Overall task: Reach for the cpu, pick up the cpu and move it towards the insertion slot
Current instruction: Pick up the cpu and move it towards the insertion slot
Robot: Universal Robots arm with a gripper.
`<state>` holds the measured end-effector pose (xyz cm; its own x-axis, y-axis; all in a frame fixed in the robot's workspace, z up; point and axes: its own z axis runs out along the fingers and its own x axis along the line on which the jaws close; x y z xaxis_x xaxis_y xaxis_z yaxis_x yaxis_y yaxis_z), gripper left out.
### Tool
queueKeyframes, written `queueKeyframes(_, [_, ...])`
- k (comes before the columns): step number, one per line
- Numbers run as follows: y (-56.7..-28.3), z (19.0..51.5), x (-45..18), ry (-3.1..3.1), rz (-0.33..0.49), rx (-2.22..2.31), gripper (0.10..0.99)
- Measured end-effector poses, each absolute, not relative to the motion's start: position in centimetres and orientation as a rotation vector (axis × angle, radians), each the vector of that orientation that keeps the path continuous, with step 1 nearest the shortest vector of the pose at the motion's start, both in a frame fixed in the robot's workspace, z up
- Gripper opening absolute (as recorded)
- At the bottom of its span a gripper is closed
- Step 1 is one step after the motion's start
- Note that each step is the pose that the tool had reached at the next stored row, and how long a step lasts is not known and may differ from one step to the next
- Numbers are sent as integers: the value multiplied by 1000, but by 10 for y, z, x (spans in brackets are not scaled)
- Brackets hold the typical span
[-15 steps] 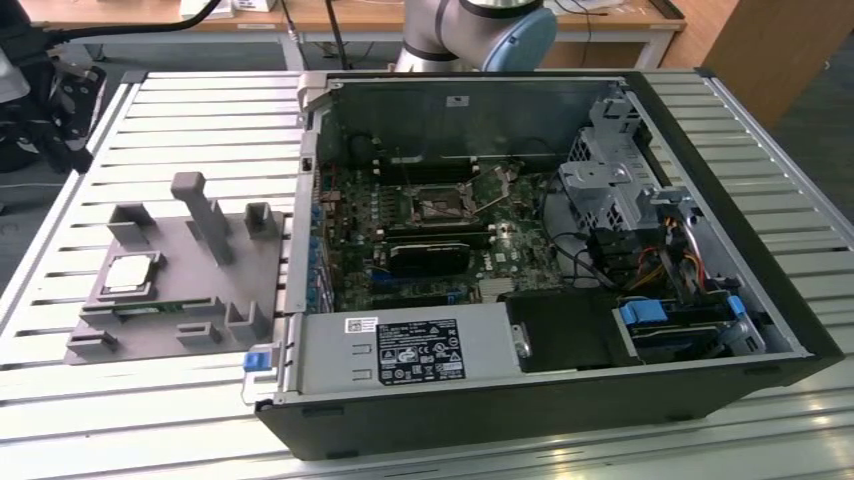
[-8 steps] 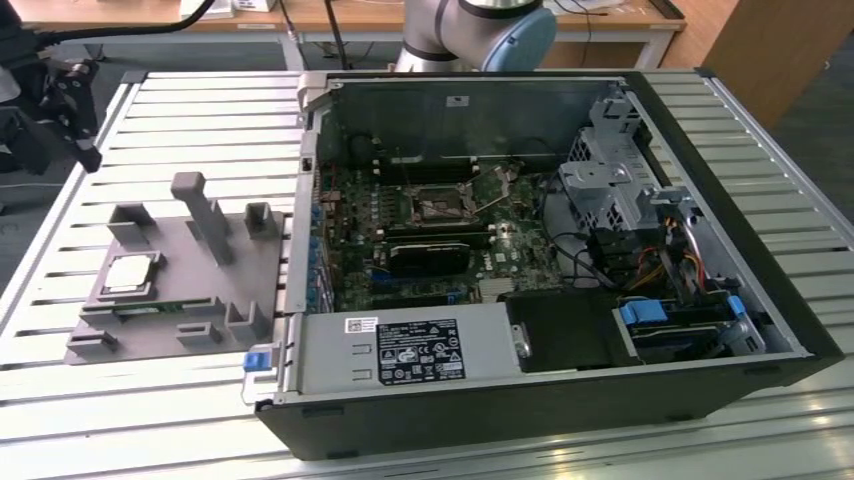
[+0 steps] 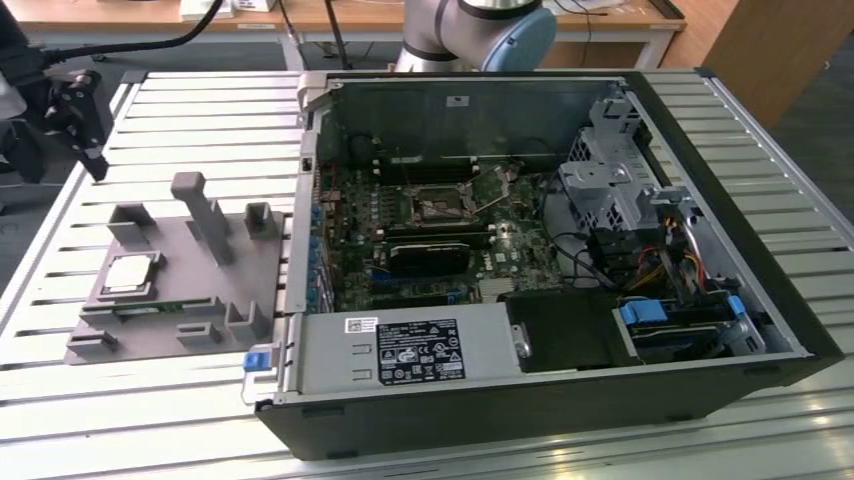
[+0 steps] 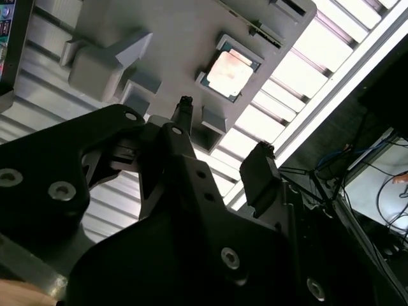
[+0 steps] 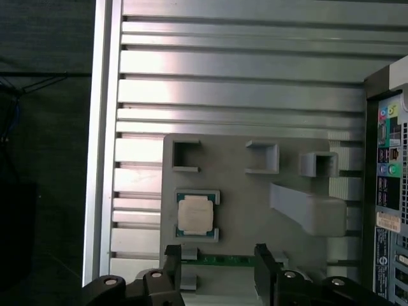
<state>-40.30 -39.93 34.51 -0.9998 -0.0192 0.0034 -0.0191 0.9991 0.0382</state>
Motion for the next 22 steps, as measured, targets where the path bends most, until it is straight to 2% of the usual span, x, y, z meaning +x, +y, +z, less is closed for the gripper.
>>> queueKeyframes(1, [-400, 343, -403, -3136, -60, 30, 596])
queueKeyframes(2, [-400, 341, -403, -3136, -60, 31, 596])
queueKeyframes(3, [-401, 340, -403, -3135, -60, 31, 663])
queueKeyframes(22, [-411, 306, -409, -3133, -73, 48, 663])
